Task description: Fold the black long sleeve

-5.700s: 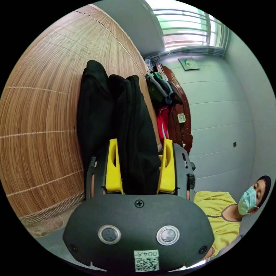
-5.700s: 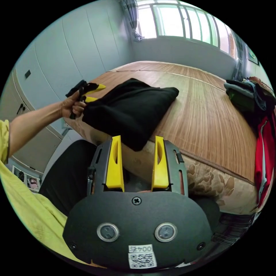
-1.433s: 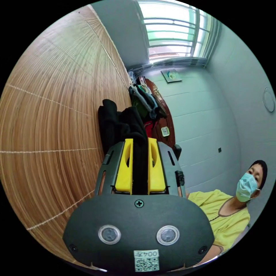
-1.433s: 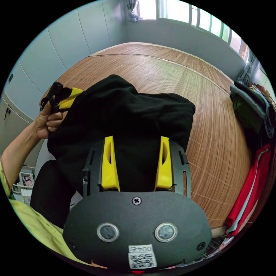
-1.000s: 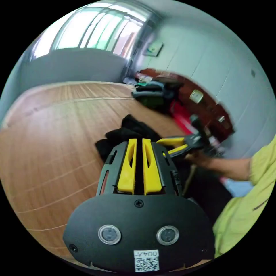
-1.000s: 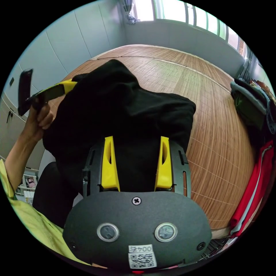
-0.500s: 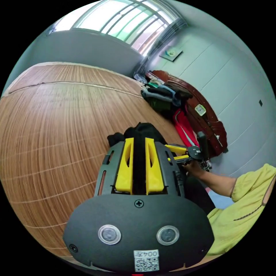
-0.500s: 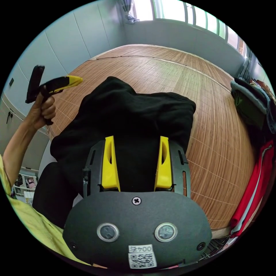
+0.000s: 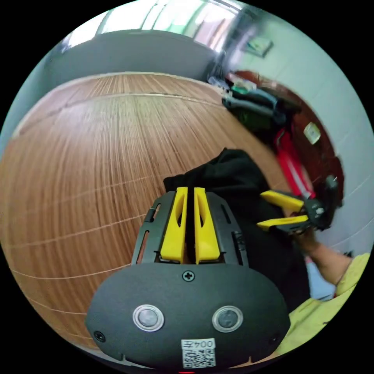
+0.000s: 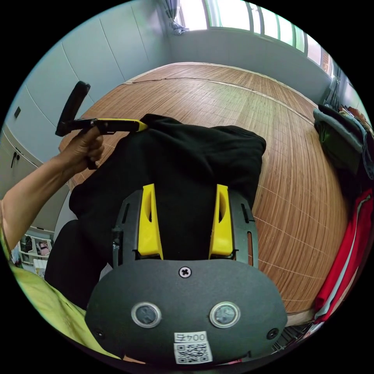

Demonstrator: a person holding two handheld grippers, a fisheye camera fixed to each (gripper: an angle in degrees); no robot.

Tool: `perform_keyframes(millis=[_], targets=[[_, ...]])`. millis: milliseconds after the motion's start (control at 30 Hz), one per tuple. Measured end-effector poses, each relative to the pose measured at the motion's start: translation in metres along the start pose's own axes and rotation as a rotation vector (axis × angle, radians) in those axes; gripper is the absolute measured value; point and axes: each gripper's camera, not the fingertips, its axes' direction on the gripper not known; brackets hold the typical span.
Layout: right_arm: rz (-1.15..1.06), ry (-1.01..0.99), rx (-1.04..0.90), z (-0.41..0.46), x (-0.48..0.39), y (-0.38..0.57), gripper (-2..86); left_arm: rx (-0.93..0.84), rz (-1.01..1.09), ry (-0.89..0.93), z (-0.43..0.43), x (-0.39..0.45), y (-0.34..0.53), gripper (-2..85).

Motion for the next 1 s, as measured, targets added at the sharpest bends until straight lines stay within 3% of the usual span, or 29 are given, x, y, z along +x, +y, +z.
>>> perform_keyframes(millis=[67, 200, 267, 500, 700, 900, 1000], targets=[[-0.002, 0.005, -0.003, -0.001, 0.001, 0.000, 20.8, 0.006, -0.066, 0.133, -0.006, -0.020, 0.002, 2.8], [0.000, 0.006, -0.003, -0.002, 0.003, 0.000, 20.8, 0.084, -0.049, 0.136, -0.051, -0.025, 0.020, 3.8], [0.000, 0.008, -0.002, -0.003, 0.004, 0.000, 20.7, 0.113, -0.029, 0.245, -0.078, -0.026, 0.054, 5.6], [0.000, 0.009, -0.002, -0.006, 0.007, 0.000, 20.7, 0.077, -0.008, 0.379, -0.080, 0.007, 0.187, 8.4], [0.000, 0.009, -0.004, -0.008, 0.010, 0.000, 20.7, 0.028, 0.078, 0.241, -0.067, 0.035, 0.195, 7.8], [-0.002, 0.007, -0.007, -0.011, 0.012, 0.000, 20.9, -0.129, 0.148, 0.096, -0.065, 0.042, 0.174, 3.1], [-0.009, 0.005, -0.007, -0.012, 0.013, 0.000, 21.3, -0.163, 0.104, 0.135, -0.052, 0.017, 0.186, 2.6]])
